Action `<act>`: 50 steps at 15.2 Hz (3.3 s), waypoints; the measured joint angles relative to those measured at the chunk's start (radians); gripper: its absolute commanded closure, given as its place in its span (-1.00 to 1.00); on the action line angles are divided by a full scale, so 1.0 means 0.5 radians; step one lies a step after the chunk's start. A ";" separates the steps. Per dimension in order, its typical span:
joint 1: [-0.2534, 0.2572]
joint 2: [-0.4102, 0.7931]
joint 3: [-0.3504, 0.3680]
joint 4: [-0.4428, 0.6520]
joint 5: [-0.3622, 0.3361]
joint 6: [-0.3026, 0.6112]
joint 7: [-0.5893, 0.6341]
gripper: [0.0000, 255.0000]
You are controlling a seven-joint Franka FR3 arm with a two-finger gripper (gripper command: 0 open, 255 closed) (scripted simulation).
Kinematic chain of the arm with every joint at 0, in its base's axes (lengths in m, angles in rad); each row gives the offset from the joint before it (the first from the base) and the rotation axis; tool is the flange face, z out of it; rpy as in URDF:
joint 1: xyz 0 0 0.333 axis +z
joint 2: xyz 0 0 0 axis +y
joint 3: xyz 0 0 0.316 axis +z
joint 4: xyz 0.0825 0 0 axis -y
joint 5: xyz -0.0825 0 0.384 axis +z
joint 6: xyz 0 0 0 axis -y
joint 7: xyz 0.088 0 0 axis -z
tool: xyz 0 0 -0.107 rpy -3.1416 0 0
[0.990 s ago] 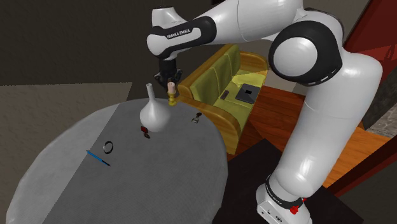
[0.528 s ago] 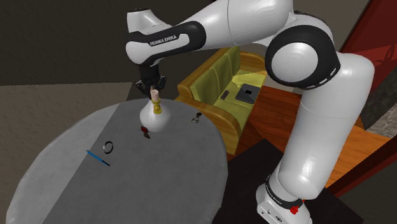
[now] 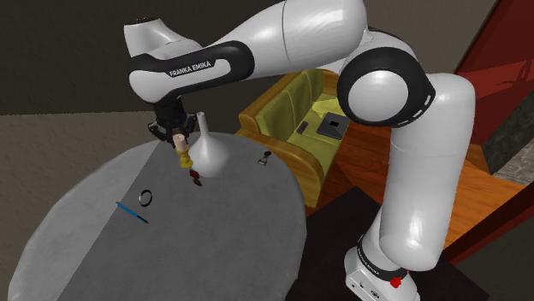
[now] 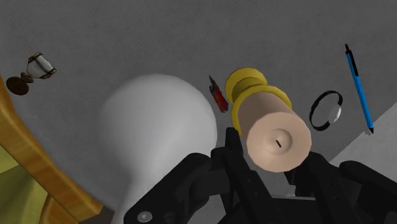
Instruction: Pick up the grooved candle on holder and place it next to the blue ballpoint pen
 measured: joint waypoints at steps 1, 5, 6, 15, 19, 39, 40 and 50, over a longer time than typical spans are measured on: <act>0.037 0.042 0.013 0.060 -0.017 -0.021 0.049 1.00; 0.180 0.209 0.050 0.308 -0.080 -0.113 0.221 1.00; 0.215 0.247 0.058 0.369 -0.094 -0.139 0.258 1.00; 0.516 0.683 0.074 0.998 -0.218 -0.350 0.505 1.00; 0.507 0.678 0.074 0.880 -0.221 -0.239 0.520 1.00; 0.479 0.767 0.050 0.487 -0.261 0.237 0.567 1.00; 0.480 0.782 0.047 0.481 -0.265 0.257 0.569 1.00; 0.487 0.874 0.028 0.413 -0.291 0.415 0.590 1.00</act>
